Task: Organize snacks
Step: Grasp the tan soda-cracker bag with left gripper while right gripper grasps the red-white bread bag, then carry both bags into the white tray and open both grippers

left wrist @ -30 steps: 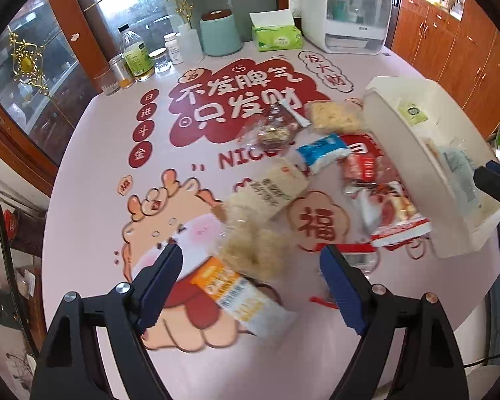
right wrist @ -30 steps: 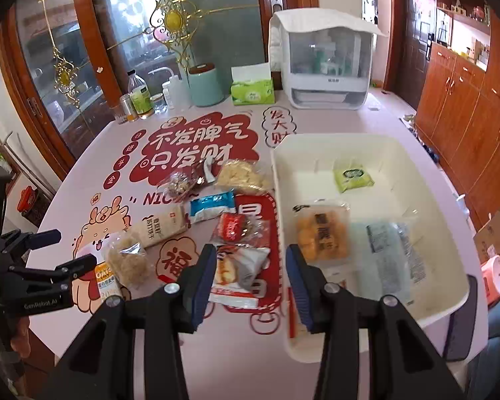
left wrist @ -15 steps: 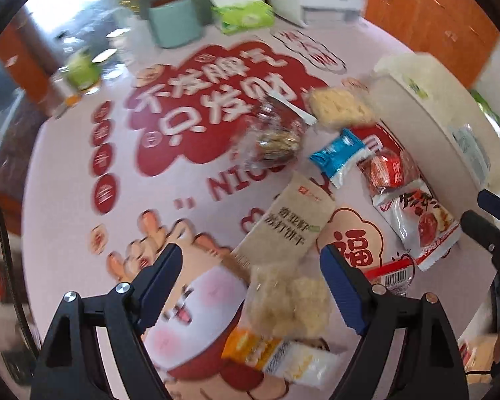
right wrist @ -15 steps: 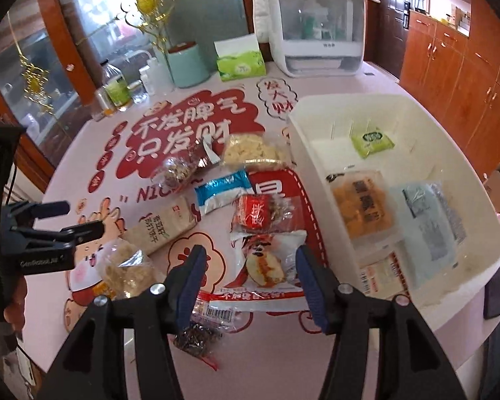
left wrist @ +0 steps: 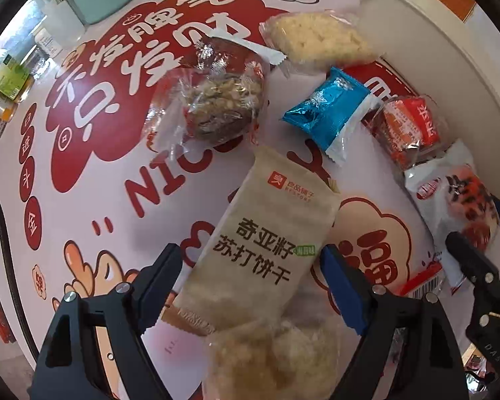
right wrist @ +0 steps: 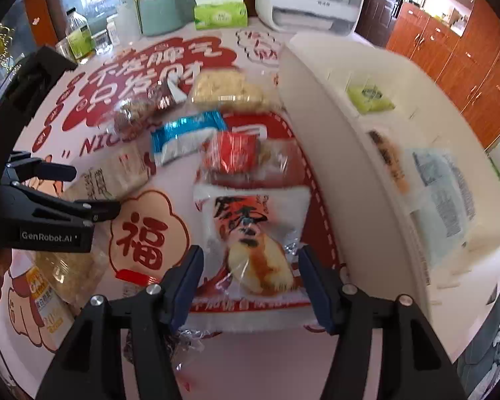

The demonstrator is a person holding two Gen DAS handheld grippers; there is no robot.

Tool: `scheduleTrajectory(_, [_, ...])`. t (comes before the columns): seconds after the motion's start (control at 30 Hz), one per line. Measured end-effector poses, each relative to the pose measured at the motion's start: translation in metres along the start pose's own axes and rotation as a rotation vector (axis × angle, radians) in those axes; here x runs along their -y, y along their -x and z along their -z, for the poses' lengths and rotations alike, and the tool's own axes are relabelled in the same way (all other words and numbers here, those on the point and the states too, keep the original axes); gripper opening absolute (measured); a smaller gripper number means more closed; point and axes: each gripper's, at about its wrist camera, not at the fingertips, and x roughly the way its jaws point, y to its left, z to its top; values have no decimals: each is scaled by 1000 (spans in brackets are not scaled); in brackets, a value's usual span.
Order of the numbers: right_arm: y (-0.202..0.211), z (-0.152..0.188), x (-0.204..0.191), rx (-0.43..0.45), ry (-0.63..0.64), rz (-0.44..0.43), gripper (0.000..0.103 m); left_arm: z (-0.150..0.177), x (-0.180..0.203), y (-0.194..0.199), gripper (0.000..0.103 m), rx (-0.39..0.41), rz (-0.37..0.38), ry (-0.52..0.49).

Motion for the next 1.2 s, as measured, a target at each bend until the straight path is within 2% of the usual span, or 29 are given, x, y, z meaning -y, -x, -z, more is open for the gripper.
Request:
scheduleTrajectory(0.3, [-12,-2,-1,12,10,5,60,-5,4,-2,84,8,25,7])
scheduleTrajectory(0.33, [-12,-2,0,17,9,2,59,-5,7,-2,81,13,24,7])
scheduleTrajectory(0.43, [-10,-2,2,43,10,-11,50,-1,15,4,65,36,21,-4])
scheduleTrajectory(0.5, [-7,0,2,63,18,-15,46,-2,22,6,59,42,7,-13])
scheduleTrajectory(0.7, [5,6,1,93,37,-49,40,7,43,24,57,90,-42,-23])
scheduleTrajectory(0.87, [37,11,0,154,63,-99,39,18,43,65,54,166,-30,8])
scheduleTrajectory(1.0, [53,13,-1,169,82,-122,39,28,43,91,53,214,-35,16])
scheduleTrajectory(1.2, [69,19,0,180,102,-140,39,40,44,107,53,228,-23,46])
